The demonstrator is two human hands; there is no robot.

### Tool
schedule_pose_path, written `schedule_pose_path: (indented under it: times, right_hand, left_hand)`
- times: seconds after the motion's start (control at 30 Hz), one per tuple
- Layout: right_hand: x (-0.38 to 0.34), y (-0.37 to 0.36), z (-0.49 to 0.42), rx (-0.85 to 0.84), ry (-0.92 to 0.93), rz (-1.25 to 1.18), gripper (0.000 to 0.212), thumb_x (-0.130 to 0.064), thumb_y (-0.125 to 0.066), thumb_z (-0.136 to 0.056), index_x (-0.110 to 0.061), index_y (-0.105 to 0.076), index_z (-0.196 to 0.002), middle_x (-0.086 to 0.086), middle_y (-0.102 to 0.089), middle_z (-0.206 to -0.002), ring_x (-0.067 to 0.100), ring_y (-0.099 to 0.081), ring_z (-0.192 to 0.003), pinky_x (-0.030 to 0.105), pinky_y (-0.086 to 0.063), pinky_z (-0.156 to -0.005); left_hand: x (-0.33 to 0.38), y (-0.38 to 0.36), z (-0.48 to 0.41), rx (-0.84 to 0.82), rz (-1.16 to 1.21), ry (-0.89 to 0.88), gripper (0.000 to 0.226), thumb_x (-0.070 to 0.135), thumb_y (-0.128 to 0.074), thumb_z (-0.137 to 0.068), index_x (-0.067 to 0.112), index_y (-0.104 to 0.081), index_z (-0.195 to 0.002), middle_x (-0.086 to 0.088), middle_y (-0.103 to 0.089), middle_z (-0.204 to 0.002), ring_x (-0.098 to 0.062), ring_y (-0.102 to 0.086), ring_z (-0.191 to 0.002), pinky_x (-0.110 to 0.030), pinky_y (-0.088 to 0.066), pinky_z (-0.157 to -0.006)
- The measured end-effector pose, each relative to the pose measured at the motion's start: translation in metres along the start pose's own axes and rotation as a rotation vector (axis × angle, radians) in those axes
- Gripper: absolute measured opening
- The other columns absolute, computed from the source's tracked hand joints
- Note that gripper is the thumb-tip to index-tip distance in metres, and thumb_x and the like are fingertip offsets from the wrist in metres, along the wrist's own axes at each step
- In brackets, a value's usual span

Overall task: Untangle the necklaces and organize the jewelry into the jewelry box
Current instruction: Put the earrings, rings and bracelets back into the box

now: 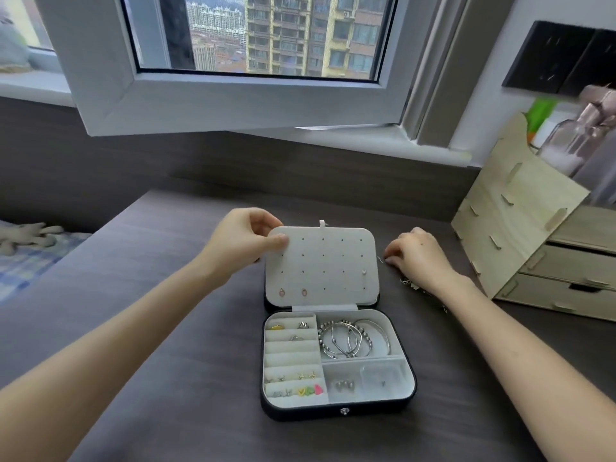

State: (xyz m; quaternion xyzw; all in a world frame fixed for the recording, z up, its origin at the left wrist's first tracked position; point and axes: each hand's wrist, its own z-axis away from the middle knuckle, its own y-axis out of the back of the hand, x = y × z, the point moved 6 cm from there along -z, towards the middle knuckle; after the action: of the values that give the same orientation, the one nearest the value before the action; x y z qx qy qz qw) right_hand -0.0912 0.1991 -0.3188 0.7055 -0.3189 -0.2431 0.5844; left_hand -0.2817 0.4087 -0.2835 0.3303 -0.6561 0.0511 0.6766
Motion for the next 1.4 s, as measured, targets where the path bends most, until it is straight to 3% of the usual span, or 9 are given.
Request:
schedule_pose_path:
  times: [0.23,0.43,0.53,0.67,0.83,0.93,1.1,1.23,1.4]
  right_hand:
    - [0.004,0.000,0.006,0.039,0.011,-0.191,0.004,-0.013,-0.055,-0.088,-0.014,-0.058,-0.086,-0.001,-0.059,-0.079,0.022,-0.049,-0.092,0.029,-0.035,-0.071]
    - [-0.033,0.051,0.037,0.139,-0.127,-0.928,0.007,-0.010,-0.063,-0.082,-0.014,-0.061,-0.078,0.000,-0.064,-0.072,0.006,-0.054,-0.060,0.017,-0.041,-0.056]
    - [-0.074,0.064,0.046,-0.046,-0.131,-1.195,0.012,-0.001,-0.060,-0.084,-0.009,-0.062,-0.076,-0.001,-0.063,-0.061,0.004,-0.048,-0.051,0.014,-0.036,-0.050]
    - [-0.113,0.060,0.045,-0.388,-0.168,-1.475,0.016,0.002,-0.053,-0.087,-0.005,-0.056,-0.073,0.003,-0.053,-0.056,0.010,-0.043,-0.052,0.016,-0.034,-0.045]
    - [-0.132,0.052,0.046,-0.646,-0.323,-1.777,0.013,-0.002,-0.046,-0.089,-0.009,-0.053,-0.081,0.001,-0.050,-0.054,0.009,-0.044,-0.048,0.016,-0.034,-0.041]
    - [-0.128,0.055,0.048,-0.602,-0.258,-1.657,0.008,-0.005,-0.053,-0.089,-0.007,-0.059,-0.084,0.005,-0.060,-0.062,0.010,-0.050,-0.054,0.016,-0.038,-0.045]
    - [-0.118,0.091,0.050,0.010,0.084,-0.853,0.013,-0.028,-0.070,-0.082,-0.015,-0.071,-0.080,-0.002,-0.070,-0.075,0.006,-0.061,-0.069,0.017,-0.046,-0.060]
    - [-0.125,0.096,0.049,0.110,0.175,-0.730,0.011,-0.014,-0.066,-0.083,-0.013,-0.068,-0.071,-0.001,-0.064,-0.066,0.010,-0.056,-0.064,0.018,-0.044,-0.060]
    - [-0.110,0.092,0.054,0.296,0.004,-0.806,0.013,-0.008,-0.064,-0.076,-0.011,-0.065,-0.063,-0.004,-0.059,-0.057,0.005,-0.048,-0.053,0.013,-0.036,-0.053]
  left_hand:
    - [-0.001,-0.004,-0.003,0.010,-0.063,-0.040,0.007,0.022,-0.067,-0.085,0.018,-0.063,-0.080,0.000,-0.064,-0.076,-0.002,-0.052,-0.056,-0.011,-0.034,-0.041]
    - [0.005,-0.016,0.002,-0.013,-0.054,-0.145,0.016,0.026,-0.067,-0.085,0.030,-0.067,-0.100,0.006,-0.059,-0.092,-0.006,-0.054,-0.079,-0.019,-0.044,-0.065]
    - [0.013,-0.023,0.007,-0.051,-0.056,-0.198,0.015,0.029,-0.068,-0.084,0.034,-0.069,-0.099,0.008,-0.053,-0.107,-0.003,-0.053,-0.085,-0.013,-0.045,-0.071]
    - [0.024,-0.028,0.015,-0.132,0.035,-0.336,0.022,0.022,-0.068,-0.085,0.031,-0.070,-0.105,0.005,-0.052,-0.112,-0.003,-0.049,-0.110,-0.022,-0.041,-0.094]
    - [0.026,-0.024,0.019,-0.108,0.134,-0.402,0.013,0.014,-0.069,-0.083,0.026,-0.070,-0.084,0.003,-0.057,-0.104,0.000,-0.053,-0.100,-0.012,-0.039,-0.086]
    - [0.026,-0.024,0.017,-0.086,0.074,-0.433,0.010,0.014,-0.068,-0.084,0.024,-0.069,-0.080,0.005,-0.055,-0.099,0.001,-0.053,-0.094,-0.011,-0.039,-0.083]
    - [0.034,-0.024,0.015,-0.057,-0.201,-0.638,0.014,0.022,-0.065,-0.082,0.008,-0.069,-0.081,0.011,-0.049,-0.092,0.000,-0.047,-0.081,-0.006,-0.035,-0.069]
    - [0.038,-0.023,0.018,-0.072,-0.273,-0.676,0.010,0.018,-0.069,-0.082,0.008,-0.069,-0.080,0.015,-0.045,-0.093,-0.002,-0.046,-0.083,-0.004,-0.033,-0.069]
    - [0.035,-0.018,0.019,-0.092,-0.103,-0.539,0.016,0.008,-0.062,-0.088,0.018,-0.066,-0.100,0.006,-0.053,-0.102,-0.002,-0.052,-0.092,-0.009,-0.040,-0.075]
